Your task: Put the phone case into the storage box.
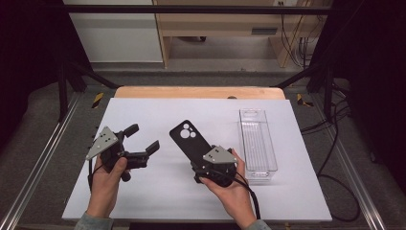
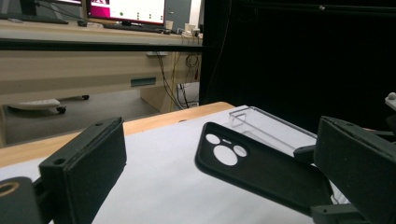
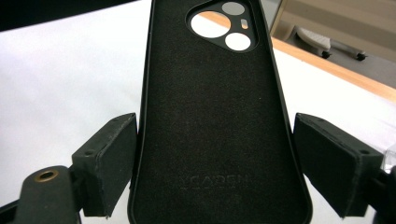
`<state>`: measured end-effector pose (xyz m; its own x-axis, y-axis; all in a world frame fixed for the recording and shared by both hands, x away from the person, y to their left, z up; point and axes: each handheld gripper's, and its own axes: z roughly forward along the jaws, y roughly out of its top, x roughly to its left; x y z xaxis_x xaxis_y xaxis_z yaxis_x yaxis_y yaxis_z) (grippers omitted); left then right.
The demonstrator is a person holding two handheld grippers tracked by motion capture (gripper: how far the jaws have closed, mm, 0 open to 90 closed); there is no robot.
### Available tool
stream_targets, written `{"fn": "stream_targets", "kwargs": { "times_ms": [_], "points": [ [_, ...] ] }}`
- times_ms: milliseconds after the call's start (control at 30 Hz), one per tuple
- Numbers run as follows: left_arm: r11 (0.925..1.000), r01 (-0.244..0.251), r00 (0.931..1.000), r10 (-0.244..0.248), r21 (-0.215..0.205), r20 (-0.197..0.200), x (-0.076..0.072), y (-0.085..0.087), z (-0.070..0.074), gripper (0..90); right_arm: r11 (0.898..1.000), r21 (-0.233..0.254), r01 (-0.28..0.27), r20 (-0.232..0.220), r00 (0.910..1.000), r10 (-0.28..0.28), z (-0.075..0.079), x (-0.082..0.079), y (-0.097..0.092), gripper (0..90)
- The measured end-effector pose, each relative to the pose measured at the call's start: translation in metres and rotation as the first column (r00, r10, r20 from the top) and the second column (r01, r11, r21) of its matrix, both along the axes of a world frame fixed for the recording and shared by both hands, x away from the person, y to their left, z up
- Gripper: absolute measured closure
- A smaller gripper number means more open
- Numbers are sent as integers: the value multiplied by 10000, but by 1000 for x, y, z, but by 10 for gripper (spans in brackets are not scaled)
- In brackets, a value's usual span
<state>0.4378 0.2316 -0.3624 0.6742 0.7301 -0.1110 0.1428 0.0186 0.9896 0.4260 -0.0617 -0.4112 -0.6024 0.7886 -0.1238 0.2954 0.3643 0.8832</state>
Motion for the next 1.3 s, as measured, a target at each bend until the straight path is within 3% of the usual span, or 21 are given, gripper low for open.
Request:
{"fn": "stream_targets", "kwargs": {
  "times_ms": [133, 200, 333, 700, 967, 1300],
  "points": [
    [9996, -111, 9996, 118, 254, -274, -3, -1, -9, 21, 9991, 360, 223, 173, 9996, -229, -4, -4, -4, 165],
    [9996, -290, 9974, 290, -5, -667, -9, 0, -22, 23, 9994, 303, 193, 263, 9995, -201, -5, -7, -5, 165],
    [9988, -482, 9944, 471, -93, -949, -12, 0, -31, 26, 9988, 424, 238, 435, 9987, -256, -7, -12, -7, 165],
    [9973, -695, 9933, 671, -218, -943, -15, 0, -29, 26, 9986, 535, 30, 722, 9974, -69, -10, -22, 1, 165],
    [9977, -594, 9925, 556, -315, -1090, -16, -2, -28, 28, 9990, 338, -301, 994, 9947, 266, -12, -30, 15, 165],
    [9968, -407, 9899, 308, -689, -1381, -17, -10, -31, 28, 9977, 447, -514, 1387, 9893, 447, -11, -37, 22, 165]
  ]
}}
